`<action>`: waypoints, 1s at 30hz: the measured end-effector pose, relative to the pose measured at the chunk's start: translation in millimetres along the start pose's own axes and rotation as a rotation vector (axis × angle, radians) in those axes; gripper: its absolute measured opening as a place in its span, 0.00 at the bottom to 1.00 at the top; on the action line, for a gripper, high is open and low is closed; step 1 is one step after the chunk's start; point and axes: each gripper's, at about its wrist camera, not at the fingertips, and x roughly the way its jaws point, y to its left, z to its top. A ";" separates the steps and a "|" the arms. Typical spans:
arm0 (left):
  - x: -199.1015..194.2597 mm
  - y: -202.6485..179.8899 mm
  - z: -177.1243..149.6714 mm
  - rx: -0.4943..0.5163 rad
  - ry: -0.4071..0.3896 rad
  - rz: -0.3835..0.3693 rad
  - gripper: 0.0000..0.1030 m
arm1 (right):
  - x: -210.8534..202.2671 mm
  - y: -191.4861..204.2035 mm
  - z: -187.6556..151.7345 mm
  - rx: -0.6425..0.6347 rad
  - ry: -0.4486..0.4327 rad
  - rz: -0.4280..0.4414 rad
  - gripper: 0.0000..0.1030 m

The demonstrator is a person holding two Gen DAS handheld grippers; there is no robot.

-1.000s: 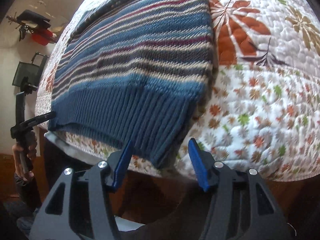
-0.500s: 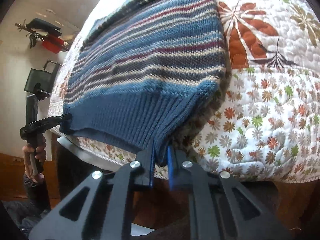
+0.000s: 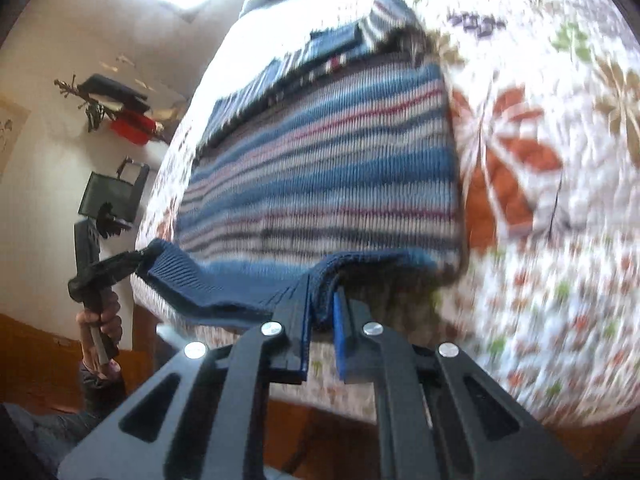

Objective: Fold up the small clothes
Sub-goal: 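Lift the hem with both grippers and fold it toward the collar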

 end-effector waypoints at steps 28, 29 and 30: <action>3.8 -0.4 56.8 0.211 -0.139 0.274 0.71 | 23.9 -11.6 91.4 -0.107 -0.005 -0.211 0.53; 9.3 -9.8 54.7 0.258 -0.132 0.292 0.72 | 22.2 -10.0 92.5 -0.109 -0.010 -0.208 0.56; 14.8 -16.4 53.5 0.295 -0.126 0.308 0.72 | 20.7 -8.3 94.2 -0.109 -0.018 -0.203 0.57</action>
